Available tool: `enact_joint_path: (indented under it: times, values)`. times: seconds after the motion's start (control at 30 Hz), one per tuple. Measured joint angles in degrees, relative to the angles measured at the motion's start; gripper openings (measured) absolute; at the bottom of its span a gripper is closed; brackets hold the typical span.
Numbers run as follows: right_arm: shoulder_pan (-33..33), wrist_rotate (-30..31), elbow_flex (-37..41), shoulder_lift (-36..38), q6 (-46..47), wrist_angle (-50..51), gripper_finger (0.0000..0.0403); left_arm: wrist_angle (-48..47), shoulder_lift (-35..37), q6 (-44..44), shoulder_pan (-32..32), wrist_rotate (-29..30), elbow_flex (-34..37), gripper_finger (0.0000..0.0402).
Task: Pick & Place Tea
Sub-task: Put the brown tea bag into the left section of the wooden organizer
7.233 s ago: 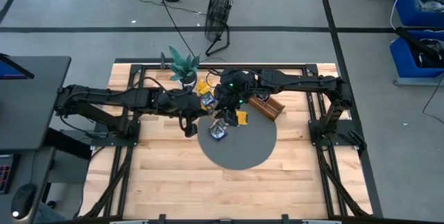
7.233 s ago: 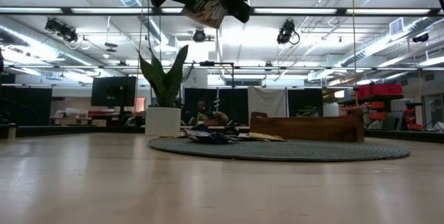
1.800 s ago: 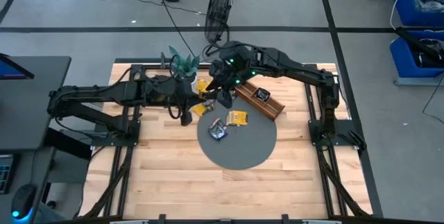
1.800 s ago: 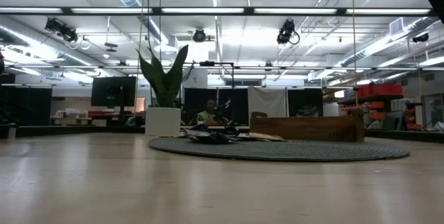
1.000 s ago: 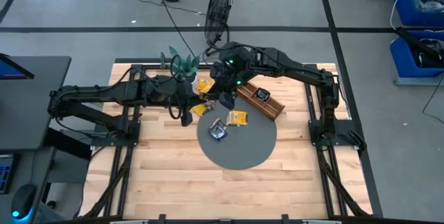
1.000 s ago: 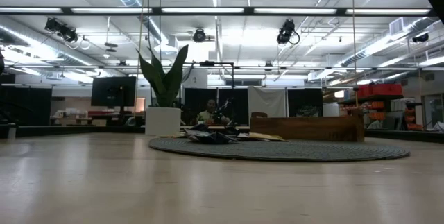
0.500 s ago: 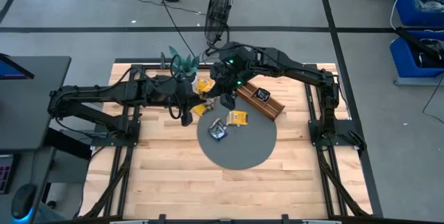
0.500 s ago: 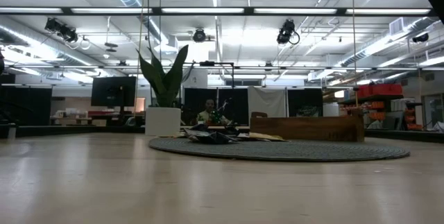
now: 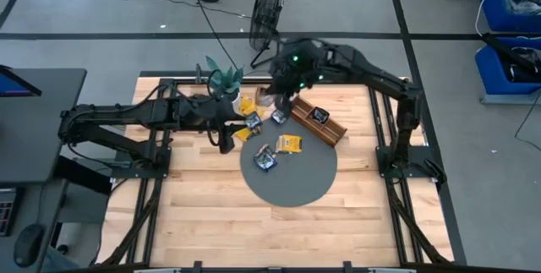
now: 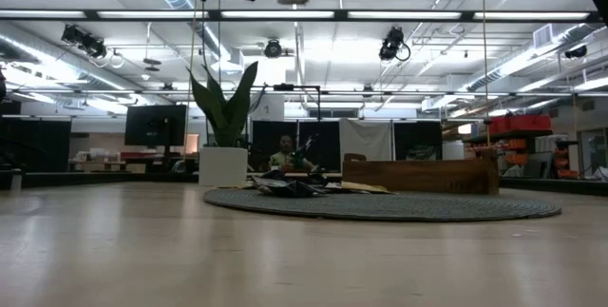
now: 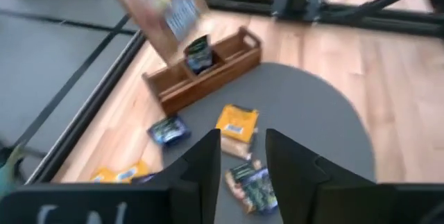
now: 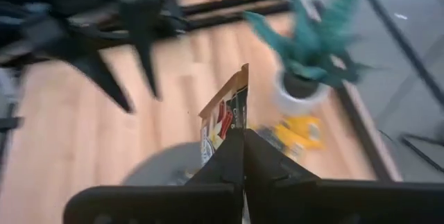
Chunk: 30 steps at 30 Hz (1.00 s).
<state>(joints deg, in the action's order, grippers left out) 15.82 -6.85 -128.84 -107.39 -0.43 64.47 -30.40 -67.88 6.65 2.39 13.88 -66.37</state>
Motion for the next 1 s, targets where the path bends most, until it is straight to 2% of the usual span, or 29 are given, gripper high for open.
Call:
enact_joint_path:
  times: [0.17,0.3,0.43,0.63,0.8,1.0]
  values:
    - [3.65,2.98,1.16,0.2,-0.07,5.12,0.0,-1.08,0.02,1.73,0.03,4.24,0.0,0.0123]
    - [6.31,3.77,8.86,0.91,-0.02,4.1,0.0,-1.04,0.04,1.96,-0.04,4.54,0.0,0.0123]
    - [8.85,4.9,21.87,4.35,1.93,-2.43,0.0,-1.04,0.04,2.13,-0.01,4.54,0.0,0.0123]
    - [12.11,4.89,42.04,10.95,7.71,-18.46,0.0,-0.94,0.04,1.97,-0.04,4.56,0.0,0.0123]
    - [13.54,9.41,51.09,13.02,9.09,-21.21,0.0,-0.75,0.04,1.82,-0.04,4.58,0.0,0.0123]
    - [15.35,9.42,57.78,13.64,9.78,-27.51,0.0,-0.71,0.04,1.89,-0.04,4.58,0.0,0.0123]
